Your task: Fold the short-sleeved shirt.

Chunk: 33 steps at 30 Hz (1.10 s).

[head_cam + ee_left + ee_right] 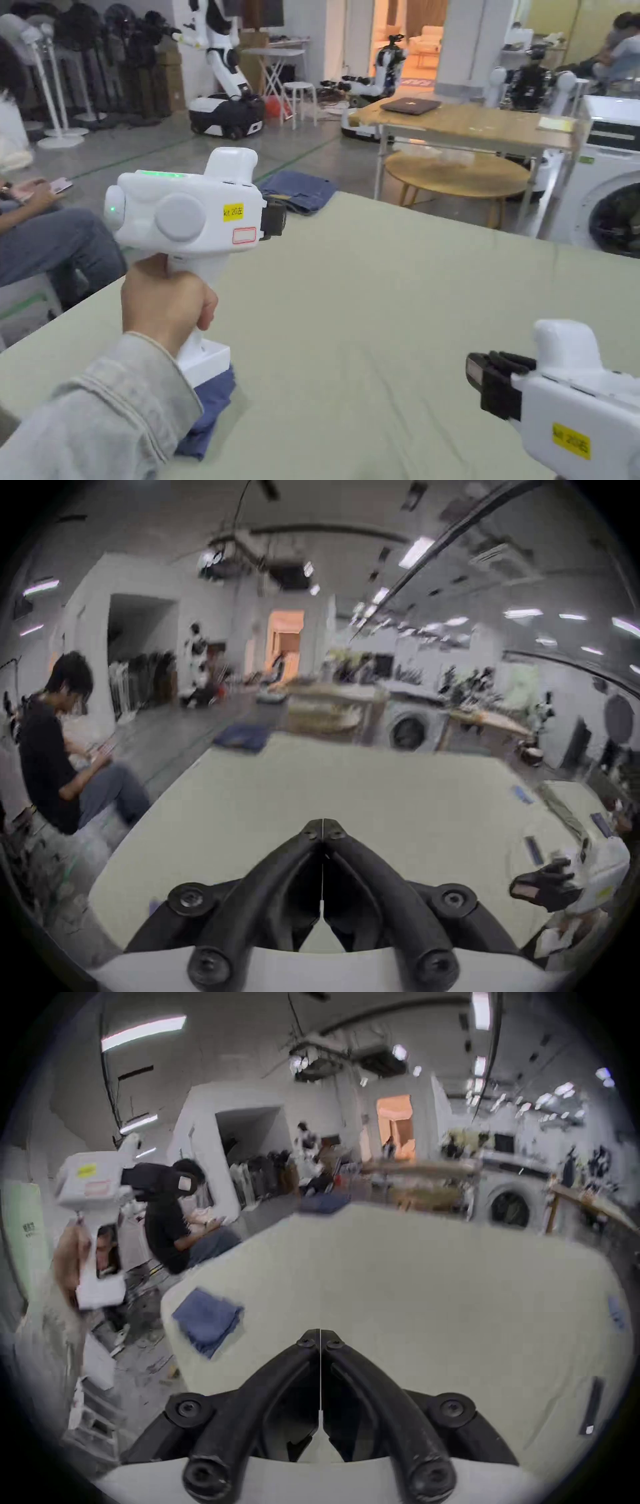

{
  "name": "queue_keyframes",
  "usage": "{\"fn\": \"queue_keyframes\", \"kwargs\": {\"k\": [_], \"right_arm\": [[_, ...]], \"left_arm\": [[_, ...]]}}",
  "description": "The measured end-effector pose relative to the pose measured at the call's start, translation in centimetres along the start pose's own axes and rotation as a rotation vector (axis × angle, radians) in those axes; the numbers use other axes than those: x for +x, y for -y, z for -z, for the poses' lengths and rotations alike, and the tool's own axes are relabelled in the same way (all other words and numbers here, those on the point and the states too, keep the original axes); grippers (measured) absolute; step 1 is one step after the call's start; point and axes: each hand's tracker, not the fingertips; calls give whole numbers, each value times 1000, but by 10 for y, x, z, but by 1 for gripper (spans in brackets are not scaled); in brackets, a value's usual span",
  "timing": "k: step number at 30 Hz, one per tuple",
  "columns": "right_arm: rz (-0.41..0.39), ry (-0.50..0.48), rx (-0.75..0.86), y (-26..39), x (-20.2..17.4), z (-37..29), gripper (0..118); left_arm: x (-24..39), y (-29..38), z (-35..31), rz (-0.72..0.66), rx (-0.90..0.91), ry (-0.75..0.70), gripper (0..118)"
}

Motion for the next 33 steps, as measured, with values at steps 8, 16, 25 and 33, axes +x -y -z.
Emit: {"fn": "queue_keyframes", "kwargs": {"k": [8,16,25,33], "right_arm": [[-25,478,381,-84,32,-142,0],[-2,668,510,-117,59,-220,0],[-9,698,499,-114,69,-223,0],[15,701,501,-115,73,-221,28]], "left_arm": [[191,-31,-31,121,264,149,0],[263,-46,-46,170,304,153,0],[258,-48,-42,136,287,113,0],[259,-56,-35,112,309,24,97]]}}
